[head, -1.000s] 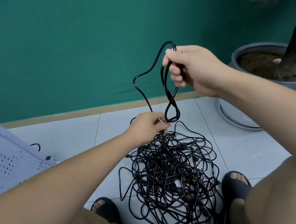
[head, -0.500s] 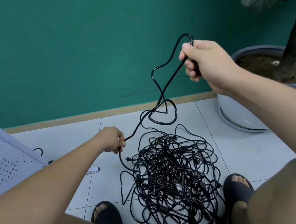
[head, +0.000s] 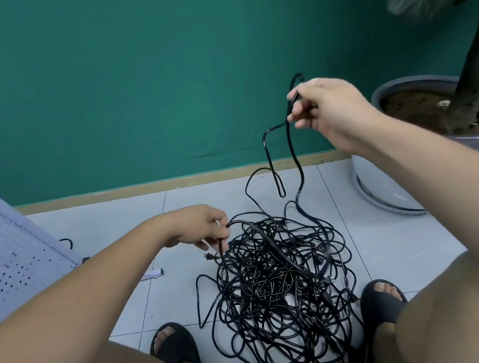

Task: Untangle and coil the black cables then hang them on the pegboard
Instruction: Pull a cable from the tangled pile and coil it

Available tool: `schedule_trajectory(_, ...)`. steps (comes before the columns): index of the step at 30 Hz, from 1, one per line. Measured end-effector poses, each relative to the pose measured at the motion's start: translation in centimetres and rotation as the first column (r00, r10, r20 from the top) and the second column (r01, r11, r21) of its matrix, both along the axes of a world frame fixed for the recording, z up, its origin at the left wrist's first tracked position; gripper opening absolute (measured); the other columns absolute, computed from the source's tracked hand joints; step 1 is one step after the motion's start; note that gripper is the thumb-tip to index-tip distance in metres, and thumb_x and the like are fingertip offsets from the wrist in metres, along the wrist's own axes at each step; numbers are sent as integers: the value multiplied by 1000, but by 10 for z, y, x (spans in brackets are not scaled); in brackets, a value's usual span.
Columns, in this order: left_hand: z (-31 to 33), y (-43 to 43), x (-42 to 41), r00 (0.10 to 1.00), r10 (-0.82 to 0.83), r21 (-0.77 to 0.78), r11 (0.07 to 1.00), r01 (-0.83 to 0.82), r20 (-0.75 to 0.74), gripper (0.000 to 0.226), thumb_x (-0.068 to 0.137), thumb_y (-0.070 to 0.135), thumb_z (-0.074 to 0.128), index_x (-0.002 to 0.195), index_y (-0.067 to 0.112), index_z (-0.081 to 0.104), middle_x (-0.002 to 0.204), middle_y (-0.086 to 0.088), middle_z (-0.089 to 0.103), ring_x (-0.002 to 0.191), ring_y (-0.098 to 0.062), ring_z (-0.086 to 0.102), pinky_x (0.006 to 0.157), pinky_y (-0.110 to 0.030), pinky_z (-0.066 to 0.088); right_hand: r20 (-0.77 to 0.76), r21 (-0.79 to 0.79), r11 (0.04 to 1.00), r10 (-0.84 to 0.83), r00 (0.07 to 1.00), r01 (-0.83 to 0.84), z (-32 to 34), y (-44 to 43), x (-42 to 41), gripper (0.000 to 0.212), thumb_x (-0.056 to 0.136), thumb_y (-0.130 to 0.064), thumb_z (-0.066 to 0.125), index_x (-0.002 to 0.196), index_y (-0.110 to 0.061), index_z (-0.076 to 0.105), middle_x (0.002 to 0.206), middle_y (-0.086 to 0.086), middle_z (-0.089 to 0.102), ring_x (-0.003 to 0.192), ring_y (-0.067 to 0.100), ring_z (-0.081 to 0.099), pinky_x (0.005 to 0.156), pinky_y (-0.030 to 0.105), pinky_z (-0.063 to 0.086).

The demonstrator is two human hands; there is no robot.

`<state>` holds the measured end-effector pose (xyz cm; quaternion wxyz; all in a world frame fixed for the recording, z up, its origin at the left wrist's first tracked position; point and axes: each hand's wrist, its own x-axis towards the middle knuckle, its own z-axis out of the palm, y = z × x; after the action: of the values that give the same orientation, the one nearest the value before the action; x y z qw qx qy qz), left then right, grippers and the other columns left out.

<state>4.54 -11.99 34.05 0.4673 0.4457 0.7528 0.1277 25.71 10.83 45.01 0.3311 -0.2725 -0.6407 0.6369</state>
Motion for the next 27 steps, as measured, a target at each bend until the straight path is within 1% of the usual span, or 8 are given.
schedule_trajectory(4, 38, 0, 18, 985, 11, 163, 986, -40, 172, 16, 111, 26, 59, 106, 10, 61, 107, -14, 80, 97, -18, 72, 87, -37, 59, 121, -187, 970, 182, 976, -158, -23, 0, -2, 12, 109, -13, 59, 115, -3, 62, 102, 18, 78, 107, 35, 77, 99, 39, 61)
schedule_trajectory(6, 58, -1, 26, 969, 62, 286, 949, -132, 239, 17, 111, 25, 59, 105, 10, 61, 106, -18, 79, 99, -23, 72, 81, -31, 62, 188, -203, 959, 235, 954, -196, -30, -2, -2, 16, 108, -17, 62, 118, -5, 62, 120, 22, 77, 116, 32, 76, 107, 43, 59)
schedule_trajectory(8, 75, 0, 31, 950, 126, 406, 882, -240, 286, 16, 110, 25, 59, 102, 11, 62, 102, -15, 79, 100, -24, 75, 75, -26, 61, 265, -137, 964, 259, 929, -230, -33, -8, -3, 16, 107, -20, 65, 116, -6, 65, 115, 15, 78, 107, 26, 78, 102, 41, 61)
schedule_trajectory(12, 93, 6, 34, 899, 202, 545, 737, -401, 388, 18, 110, 29, 60, 96, 17, 62, 94, -3, 77, 97, -21, 75, 73, -24, 60, 449, 62, 933, 292, 845, -355, -31, -37, -6, 23, 106, -30, 66, 98, -9, 68, 81, 6, 69, 76, 25, 64, 59, 31, 50)
schedule_trajectory(16, 101, 17, 38, 871, 217, 614, 635, -469, 441, 19, 110, 29, 60, 95, 18, 62, 94, -1, 76, 96, -19, 77, 72, -24, 58, 702, 25, 759, 450, 552, -650, -44, -73, -6, 37, 100, -41, 75, 120, -12, 63, 92, 10, 80, 68, 22, 69, 57, 33, 52)
schedule_trajectory(18, 106, 24, 41, 848, 208, 626, 593, -506, 488, 20, 111, 27, 59, 95, 16, 61, 92, 0, 75, 95, -19, 77, 72, -24, 58, 755, 2, 734, 444, 483, -679, -65, -85, -12, 44, 101, -39, 76, 131, -16, 54, 93, 9, 79, 65, 21, 69, 55, 32, 52)
schedule_trajectory(23, 114, 33, 44, 800, 168, 632, 530, -566, 576, 20, 111, 27, 59, 94, 16, 60, 93, -2, 75, 98, -23, 78, 74, -26, 59, 698, 24, 823, 392, 599, -567, -110, -100, -32, 16, 111, -31, 60, 110, -15, 60, 82, 8, 73, 54, 18, 62, 44, 23, 42)
schedule_trajectory(27, 105, 35, 40, 827, 193, 644, 544, -538, 528, 18, 111, 34, 58, 110, 17, 61, 117, -3, 80, 113, -22, 76, 86, -31, 59, 645, 152, 843, 312, 698, -517, -105, -104, -39, 33, 114, -23, 50, 87, -12, 67, 66, -4, 66, 49, 12, 59, 48, 23, 41)
